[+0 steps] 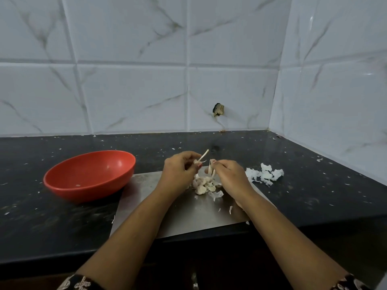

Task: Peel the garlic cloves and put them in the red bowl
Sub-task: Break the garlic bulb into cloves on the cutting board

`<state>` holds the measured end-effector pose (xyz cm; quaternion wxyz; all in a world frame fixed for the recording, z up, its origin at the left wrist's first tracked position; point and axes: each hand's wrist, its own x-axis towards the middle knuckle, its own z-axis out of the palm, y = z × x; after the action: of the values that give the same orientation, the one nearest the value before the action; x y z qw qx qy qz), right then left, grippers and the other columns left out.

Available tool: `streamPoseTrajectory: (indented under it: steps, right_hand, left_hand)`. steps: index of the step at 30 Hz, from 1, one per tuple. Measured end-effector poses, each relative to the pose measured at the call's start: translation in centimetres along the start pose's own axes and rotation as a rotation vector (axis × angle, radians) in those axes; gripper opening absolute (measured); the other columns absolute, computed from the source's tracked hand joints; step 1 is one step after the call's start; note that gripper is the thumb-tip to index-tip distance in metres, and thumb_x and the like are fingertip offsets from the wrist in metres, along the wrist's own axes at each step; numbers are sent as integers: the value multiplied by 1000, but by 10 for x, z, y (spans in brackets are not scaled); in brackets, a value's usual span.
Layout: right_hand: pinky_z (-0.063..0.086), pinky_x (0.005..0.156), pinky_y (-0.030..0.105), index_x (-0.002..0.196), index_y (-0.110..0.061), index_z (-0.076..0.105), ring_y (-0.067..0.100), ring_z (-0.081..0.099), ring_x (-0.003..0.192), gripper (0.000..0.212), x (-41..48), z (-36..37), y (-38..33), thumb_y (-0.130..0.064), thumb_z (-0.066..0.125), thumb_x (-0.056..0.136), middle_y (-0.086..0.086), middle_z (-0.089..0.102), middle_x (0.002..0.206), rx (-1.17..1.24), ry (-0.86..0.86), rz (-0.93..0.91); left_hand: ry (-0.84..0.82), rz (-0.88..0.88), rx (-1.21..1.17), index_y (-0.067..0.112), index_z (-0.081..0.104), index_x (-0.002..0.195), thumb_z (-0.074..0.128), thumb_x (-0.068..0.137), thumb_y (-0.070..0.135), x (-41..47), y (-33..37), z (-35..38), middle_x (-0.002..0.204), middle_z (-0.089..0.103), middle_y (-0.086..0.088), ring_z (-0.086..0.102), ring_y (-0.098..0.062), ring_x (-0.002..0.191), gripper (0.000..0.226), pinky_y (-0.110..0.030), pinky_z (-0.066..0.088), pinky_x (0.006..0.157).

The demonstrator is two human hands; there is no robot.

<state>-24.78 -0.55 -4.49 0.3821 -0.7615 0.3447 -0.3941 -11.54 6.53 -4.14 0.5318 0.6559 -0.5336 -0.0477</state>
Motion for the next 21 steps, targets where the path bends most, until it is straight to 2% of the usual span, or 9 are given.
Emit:
streamPoseTrajectory:
  steps: [2, 5, 9, 12, 14, 18, 21]
  right_hand:
    - [39, 63, 29, 83, 1, 69, 28, 57, 73, 50, -1, 1, 0, -37, 44, 101, 25, 66, 88, -19, -18, 9]
    - [42, 63, 16, 85, -12, 75, 16, 61, 78, 41, 0, 0, 1, -35, 45, 101, 7, 69, 84, -30, 2, -9]
    - [40, 62, 4, 93, -14, 73, -3, 58, 73, 27, 4, -2, 2, -26, 50, 100, -11, 63, 76, 56, 131, -60]
    - [43, 70, 9, 104, -21, 69, 2, 63, 83, 16, 4, -1, 1, -28, 57, 96, -7, 67, 83, 175, 99, -118]
    - [48, 75, 15, 110, -23, 67, 6, 66, 89, 20, 3, 1, 0, -31, 62, 93, -2, 70, 91, 205, 23, -131]
    - [54, 74, 20, 95, -13, 74, 9, 68, 78, 13, 1, 2, -2, -22, 65, 91, 1, 72, 85, 165, 3, -177]
    - [49, 67, 17, 87, -16, 73, 4, 61, 69, 12, 2, -2, -1, -21, 64, 92, -2, 69, 77, 191, 16, -162]
  left_hand:
    - [26, 5, 34, 15, 71, 102, 69, 86, 17, 0, 0, -1, 86, 70, 4, 66, -5, 80, 16, -20, 53, 77]
    - [79, 8, 52, 17, 72, 97, 71, 85, 19, 1, -1, -2, 84, 69, 6, 65, -2, 80, 12, -18, 52, 76]
    - [74, 28, 59, 19, 73, 95, 73, 83, 22, 1, -2, -2, 84, 70, 5, 65, -4, 81, 12, -20, 54, 76]
    - [43, 86, 84, 20, 74, 95, 75, 81, 27, 0, -1, -2, 79, 68, 12, 63, 3, 75, 16, -16, 52, 72]
    - [12, 163, 106, 19, 74, 95, 76, 79, 29, -1, 0, -1, 74, 65, 18, 61, 7, 71, 19, -10, 48, 66]
    - [18, 234, 75, 19, 62, 91, 83, 72, 27, -5, 0, 1, 76, 66, 12, 63, 3, 74, 29, -14, 50, 64]
    - [-11, 226, 58, 17, 51, 93, 86, 67, 25, -6, 1, 2, 76, 66, 13, 62, 5, 80, 44, -13, 49, 68]
